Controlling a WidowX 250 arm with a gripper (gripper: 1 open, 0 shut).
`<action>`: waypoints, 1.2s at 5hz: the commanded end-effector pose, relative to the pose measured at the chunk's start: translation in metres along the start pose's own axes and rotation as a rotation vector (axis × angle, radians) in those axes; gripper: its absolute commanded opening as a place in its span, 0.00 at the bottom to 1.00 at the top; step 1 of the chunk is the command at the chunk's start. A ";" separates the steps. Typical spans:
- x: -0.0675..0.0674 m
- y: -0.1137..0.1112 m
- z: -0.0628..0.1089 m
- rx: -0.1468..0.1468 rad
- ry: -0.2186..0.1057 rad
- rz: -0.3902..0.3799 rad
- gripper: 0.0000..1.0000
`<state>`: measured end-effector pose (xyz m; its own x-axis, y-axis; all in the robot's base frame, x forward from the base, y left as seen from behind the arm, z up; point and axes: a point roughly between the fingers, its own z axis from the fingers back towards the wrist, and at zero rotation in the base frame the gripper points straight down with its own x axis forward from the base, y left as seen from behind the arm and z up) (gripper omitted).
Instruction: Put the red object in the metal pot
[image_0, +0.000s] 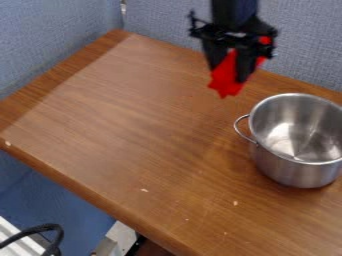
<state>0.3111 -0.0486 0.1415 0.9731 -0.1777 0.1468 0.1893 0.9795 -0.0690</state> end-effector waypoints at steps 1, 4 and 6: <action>0.013 -0.028 0.022 -0.024 -0.067 -0.102 0.00; -0.007 -0.081 0.017 -0.060 -0.060 -0.208 0.00; -0.010 -0.080 -0.010 -0.051 -0.058 -0.199 0.00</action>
<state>0.2859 -0.1217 0.1267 0.9166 -0.3531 0.1876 0.3733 0.9238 -0.0847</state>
